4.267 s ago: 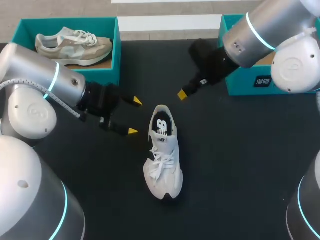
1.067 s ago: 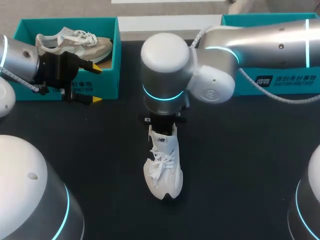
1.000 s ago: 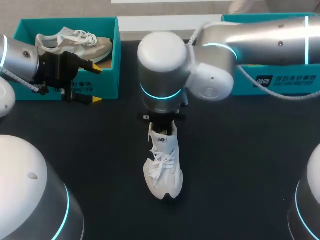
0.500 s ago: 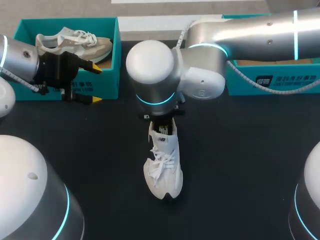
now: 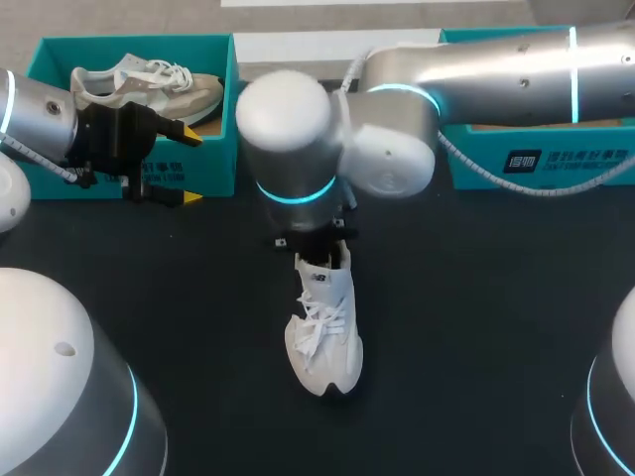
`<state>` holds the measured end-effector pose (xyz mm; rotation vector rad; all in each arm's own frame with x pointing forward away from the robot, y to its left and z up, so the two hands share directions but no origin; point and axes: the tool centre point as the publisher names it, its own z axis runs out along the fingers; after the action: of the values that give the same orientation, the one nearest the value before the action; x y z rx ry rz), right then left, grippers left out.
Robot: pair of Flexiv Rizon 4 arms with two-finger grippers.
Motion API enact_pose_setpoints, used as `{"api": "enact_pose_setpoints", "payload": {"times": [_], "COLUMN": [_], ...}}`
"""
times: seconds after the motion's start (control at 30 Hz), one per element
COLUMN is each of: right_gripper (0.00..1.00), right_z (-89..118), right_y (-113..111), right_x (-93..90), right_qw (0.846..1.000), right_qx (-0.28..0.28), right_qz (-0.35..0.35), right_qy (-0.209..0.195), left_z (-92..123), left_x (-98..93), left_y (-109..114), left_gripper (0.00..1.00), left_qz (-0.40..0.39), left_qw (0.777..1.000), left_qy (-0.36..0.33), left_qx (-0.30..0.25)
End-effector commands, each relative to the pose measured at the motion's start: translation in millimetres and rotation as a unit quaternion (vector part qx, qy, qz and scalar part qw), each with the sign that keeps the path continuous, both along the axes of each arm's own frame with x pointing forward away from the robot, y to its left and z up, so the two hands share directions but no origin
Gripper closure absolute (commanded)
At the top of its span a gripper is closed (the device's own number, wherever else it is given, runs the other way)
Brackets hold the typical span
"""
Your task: Take the shoe out of the shoebox, open the shoe tongue, remove and reinsert the insole, then place the shoe into the shoebox
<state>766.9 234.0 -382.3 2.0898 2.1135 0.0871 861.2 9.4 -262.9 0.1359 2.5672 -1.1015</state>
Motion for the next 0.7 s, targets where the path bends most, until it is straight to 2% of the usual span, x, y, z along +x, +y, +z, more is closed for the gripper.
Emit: {"api": "enact_pose_setpoints", "payload": {"times": [0.03, 0.13, 0.33, 0.57, 0.6, 0.63, 0.7], "right_gripper": [1.0, 1.0, 1.0, 1.0, 0.68, 0.0, 0.0], "right_z": [27.8, 37.8, 41.3, 32.0, 32.0, 32.6, 33.2], "right_y": [-8.4, -8.4, -5.8, -3.4, -2.8, -2.4, -1.9], "right_x": [-9.2, -20.7, -41.2, -47.1, -46.8, -45.6, -44.2], "right_qw": [1.0, 0.998, 0.994, 0.99, 0.99, 0.991, 0.99], "right_qx": [0.013, 0.03, 0.045, 0.061, 0.062, 0.063, 0.062], "right_qz": [0.0, -0.004, -0.01, -0.014, -0.015, -0.016, -0.013], "right_qy": [0.028, 0.053, 0.099, 0.125, 0.122, 0.12, 0.124], "left_z": [0.3, 0.3, 0.3, 0.3, 0.3, 0.3, 0.3], "left_x": [-1.1, -1.1, -1.1, -1.1, -1.1, -1.1, -1.1], "left_y": [-0.3, -0.3, -0.3, -0.3, -0.3, -0.3, -0.3], "left_gripper": [0.0, 0.0, 0.0, 0.0, 0.0, 0.0, 0.0], "left_qz": [0.001, 0.001, 0.001, 0.001, 0.001, 0.001, 0.001], "left_qw": [1.0, 1.0, 1.0, 1.0, 1.0, 1.0, 1.0], "left_qy": [0.0, 0.0, 0.0, 0.0, 0.0, 0.0, 0.0], "left_qx": [0.001, 0.001, 0.001, 0.001, 0.001, 0.001, 0.001]}}
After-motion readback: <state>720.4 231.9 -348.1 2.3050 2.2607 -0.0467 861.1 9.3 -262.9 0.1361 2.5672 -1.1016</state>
